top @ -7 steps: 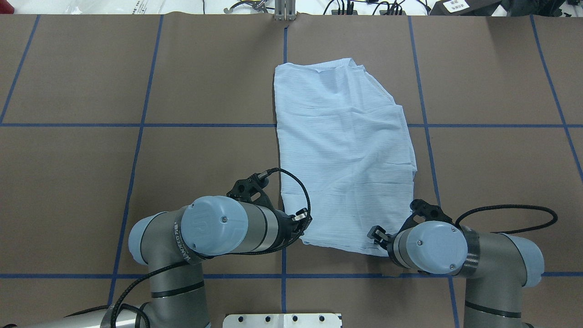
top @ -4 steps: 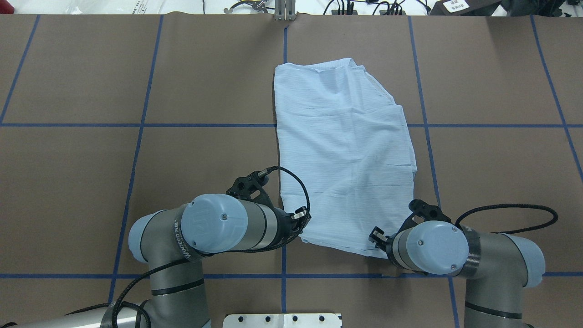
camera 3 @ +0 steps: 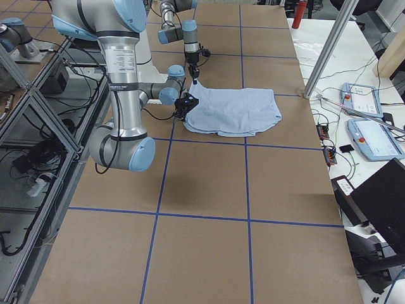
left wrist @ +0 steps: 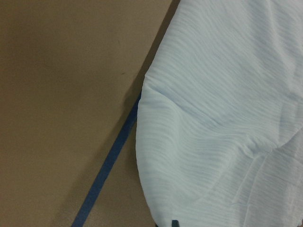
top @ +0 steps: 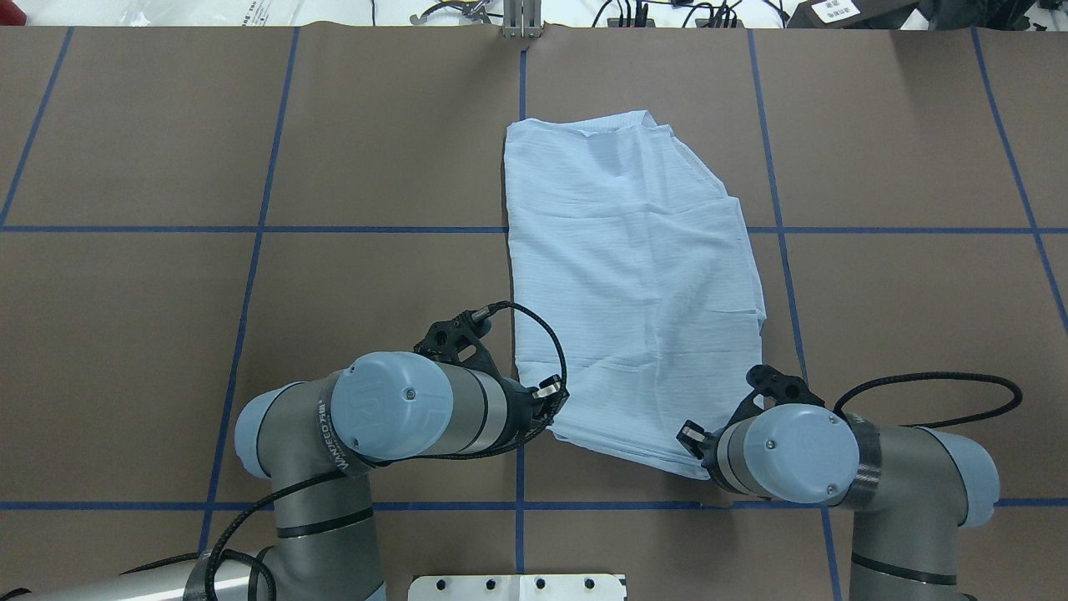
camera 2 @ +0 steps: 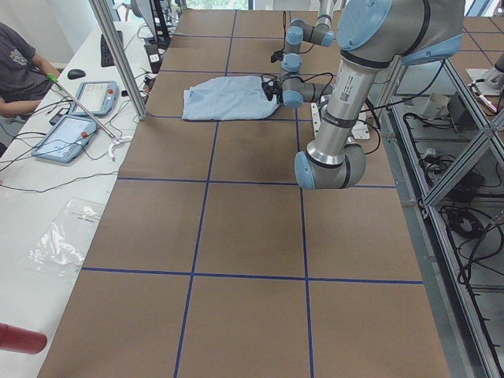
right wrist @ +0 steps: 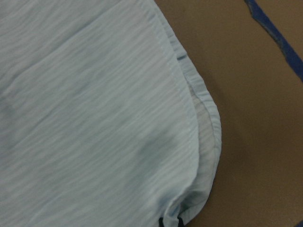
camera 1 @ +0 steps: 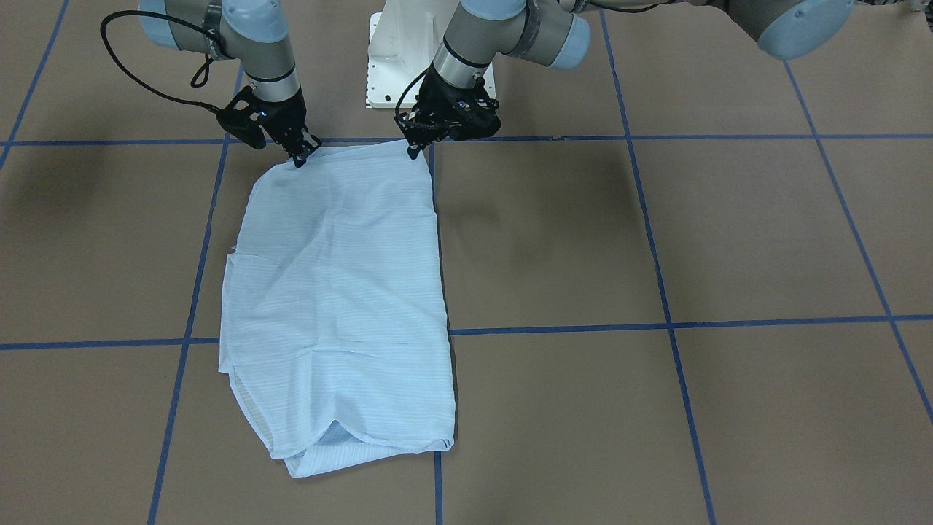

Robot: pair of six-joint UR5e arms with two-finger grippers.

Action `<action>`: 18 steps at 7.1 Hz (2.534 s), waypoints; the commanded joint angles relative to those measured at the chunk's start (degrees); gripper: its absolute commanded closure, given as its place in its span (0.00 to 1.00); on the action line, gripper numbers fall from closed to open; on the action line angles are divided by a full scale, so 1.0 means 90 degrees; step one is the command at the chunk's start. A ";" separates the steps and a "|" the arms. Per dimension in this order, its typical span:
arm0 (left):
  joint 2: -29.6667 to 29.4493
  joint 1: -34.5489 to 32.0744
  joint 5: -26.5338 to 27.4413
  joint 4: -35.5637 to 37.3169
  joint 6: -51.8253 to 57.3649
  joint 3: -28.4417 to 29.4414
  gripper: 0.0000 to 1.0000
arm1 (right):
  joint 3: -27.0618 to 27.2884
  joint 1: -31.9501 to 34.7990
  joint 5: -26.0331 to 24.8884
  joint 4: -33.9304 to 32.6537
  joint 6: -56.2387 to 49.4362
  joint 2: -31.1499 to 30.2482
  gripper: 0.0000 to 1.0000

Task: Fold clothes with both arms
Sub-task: 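Lower both grippers onto the shirt's near corners and grasp them, then lift the shirt's near edge with both grippers toward the robot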

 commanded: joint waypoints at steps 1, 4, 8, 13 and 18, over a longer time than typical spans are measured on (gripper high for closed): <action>0.0009 -0.0019 -0.0009 -0.0001 0.0058 -0.0048 1.00 | 0.0260 0.0048 0.0109 -0.0023 0.0008 0.0039 1.00; 0.0242 0.0010 -0.0212 0.1028 0.0068 -0.1165 1.00 | 0.0700 0.0126 0.0265 -0.0052 -0.0021 -0.0029 1.00; 0.0605 0.0439 -0.0341 0.1747 0.0058 -0.2119 1.00 | 0.1958 0.0293 0.1269 -0.0013 -0.0050 -0.0078 1.00; 0.0615 0.0538 -0.0682 0.3335 0.0048 -0.3678 1.00 | 0.2654 0.0321 0.2315 -0.0023 -0.0040 -0.0029 1.00; 0.0479 -0.0796 -0.0790 0.2213 0.0760 -0.2457 1.00 | 0.1615 0.2085 0.2786 -0.0081 -0.1130 0.0504 1.00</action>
